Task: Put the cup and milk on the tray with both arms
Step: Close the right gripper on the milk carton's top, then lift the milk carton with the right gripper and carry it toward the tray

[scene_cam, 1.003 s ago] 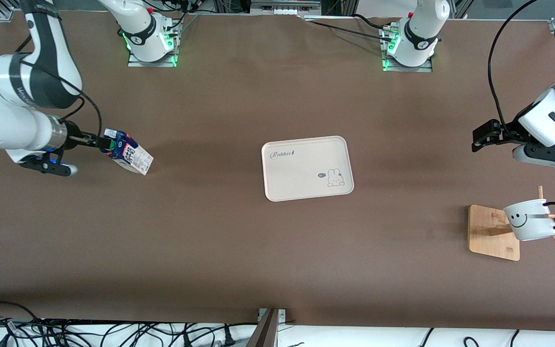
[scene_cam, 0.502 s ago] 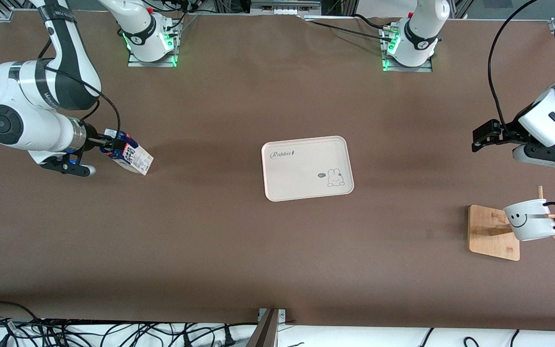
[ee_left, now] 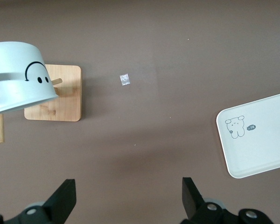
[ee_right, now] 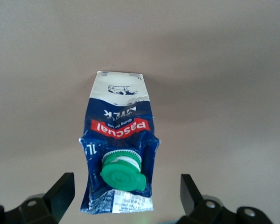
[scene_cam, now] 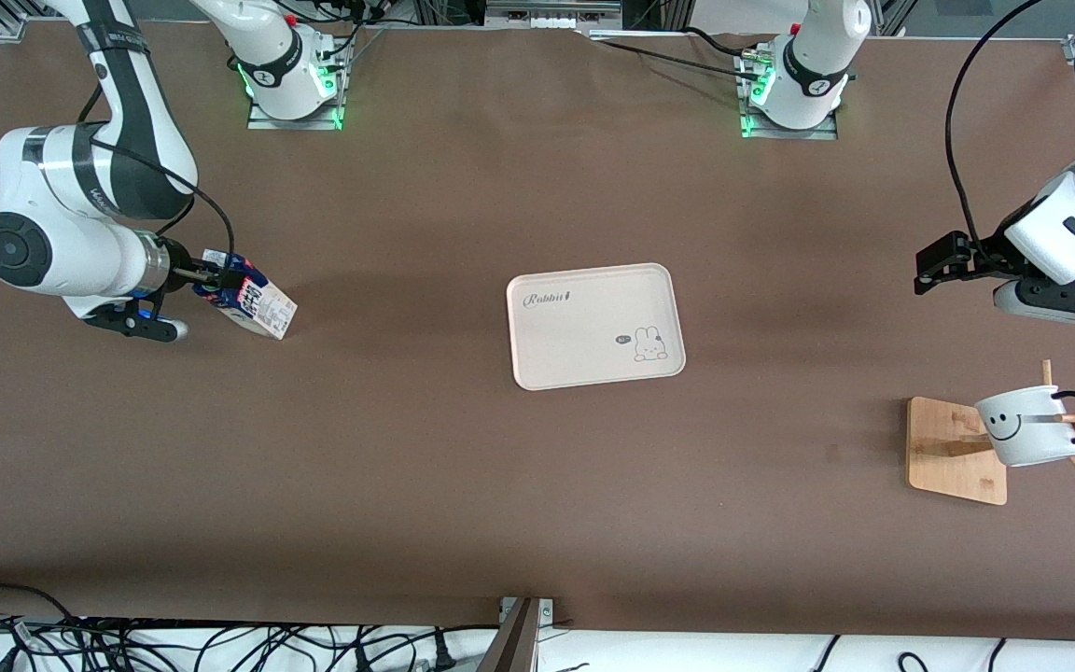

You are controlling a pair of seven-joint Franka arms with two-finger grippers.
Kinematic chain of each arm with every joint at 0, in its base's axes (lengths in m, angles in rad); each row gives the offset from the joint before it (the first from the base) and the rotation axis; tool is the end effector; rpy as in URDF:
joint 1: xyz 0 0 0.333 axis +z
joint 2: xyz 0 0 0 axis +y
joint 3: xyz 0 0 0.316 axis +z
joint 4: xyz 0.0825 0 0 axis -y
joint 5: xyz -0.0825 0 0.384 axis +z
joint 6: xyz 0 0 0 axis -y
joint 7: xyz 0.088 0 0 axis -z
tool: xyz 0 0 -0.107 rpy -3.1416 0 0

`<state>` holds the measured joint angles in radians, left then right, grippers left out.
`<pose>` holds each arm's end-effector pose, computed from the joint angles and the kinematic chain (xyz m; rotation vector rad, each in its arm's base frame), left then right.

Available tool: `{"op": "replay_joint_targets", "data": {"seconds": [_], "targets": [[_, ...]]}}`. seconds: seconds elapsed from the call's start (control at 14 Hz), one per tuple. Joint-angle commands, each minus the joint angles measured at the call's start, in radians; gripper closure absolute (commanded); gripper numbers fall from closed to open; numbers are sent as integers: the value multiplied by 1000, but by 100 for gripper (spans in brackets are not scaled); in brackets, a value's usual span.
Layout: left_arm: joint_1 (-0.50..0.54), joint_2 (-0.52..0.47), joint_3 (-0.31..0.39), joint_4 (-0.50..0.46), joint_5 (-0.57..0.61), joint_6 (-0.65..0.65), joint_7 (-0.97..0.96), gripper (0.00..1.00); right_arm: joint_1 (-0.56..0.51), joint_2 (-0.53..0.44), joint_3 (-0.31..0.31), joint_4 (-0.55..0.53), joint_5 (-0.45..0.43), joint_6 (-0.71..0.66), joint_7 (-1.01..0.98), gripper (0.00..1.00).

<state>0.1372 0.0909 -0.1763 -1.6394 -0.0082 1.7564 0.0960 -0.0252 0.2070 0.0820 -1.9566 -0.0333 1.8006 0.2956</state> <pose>0.5932 -0.0199 0.5568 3.1112 -0.2068 0.0439 0.5539 0.0275 0.3483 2.9981 -0.3371 -0.5402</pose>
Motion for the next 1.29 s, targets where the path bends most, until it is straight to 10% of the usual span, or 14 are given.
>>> {"op": "replay_joint_targets", "data": {"seconds": [0.0,1.22], "targets": [[-1,4,-2,18,25,-8,-9,0,-10,-35,5,-57,15,16,-9,0],[-1,4,-2,19,25,-8,-9,0,-48,-23,7,-96,15,98,-69,0]]}}
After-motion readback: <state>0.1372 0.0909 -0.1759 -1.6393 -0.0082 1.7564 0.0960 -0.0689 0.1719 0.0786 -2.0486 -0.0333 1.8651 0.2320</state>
